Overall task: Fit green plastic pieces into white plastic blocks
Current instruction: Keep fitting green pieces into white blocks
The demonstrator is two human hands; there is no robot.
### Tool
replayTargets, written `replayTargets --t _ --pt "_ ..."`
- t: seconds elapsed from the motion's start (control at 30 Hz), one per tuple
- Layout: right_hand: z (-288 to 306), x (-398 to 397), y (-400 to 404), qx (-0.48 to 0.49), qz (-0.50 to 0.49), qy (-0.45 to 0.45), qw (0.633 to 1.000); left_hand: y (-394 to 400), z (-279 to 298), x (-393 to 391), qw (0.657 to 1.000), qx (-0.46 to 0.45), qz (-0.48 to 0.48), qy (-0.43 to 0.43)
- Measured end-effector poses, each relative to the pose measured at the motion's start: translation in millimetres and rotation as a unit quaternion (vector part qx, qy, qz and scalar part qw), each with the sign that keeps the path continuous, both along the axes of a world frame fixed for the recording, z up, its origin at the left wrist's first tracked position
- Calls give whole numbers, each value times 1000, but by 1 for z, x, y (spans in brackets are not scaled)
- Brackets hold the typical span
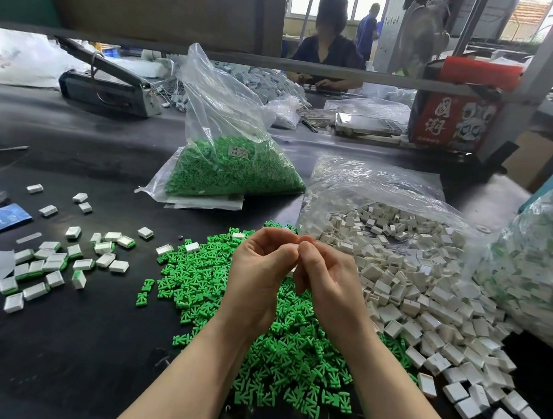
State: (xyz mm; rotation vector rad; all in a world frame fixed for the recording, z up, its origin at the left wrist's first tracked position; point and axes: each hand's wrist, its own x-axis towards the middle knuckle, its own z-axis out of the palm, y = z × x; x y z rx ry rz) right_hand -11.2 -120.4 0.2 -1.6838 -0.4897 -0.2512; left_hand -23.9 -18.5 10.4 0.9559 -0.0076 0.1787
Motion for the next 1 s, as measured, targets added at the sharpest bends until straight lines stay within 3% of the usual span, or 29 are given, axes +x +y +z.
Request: replayTargets --t 0.5,0.77,1.0 --pt "0 0 1 8 -14 10 1000 0 0 1 1000 -7 -12 7" --pt "0 -1 4 121 92 129 980 9 -5 4 998 40 47 -12" --pt "-1 1 3 165 103 166 967 11 -4 3 998 40 41 -24"
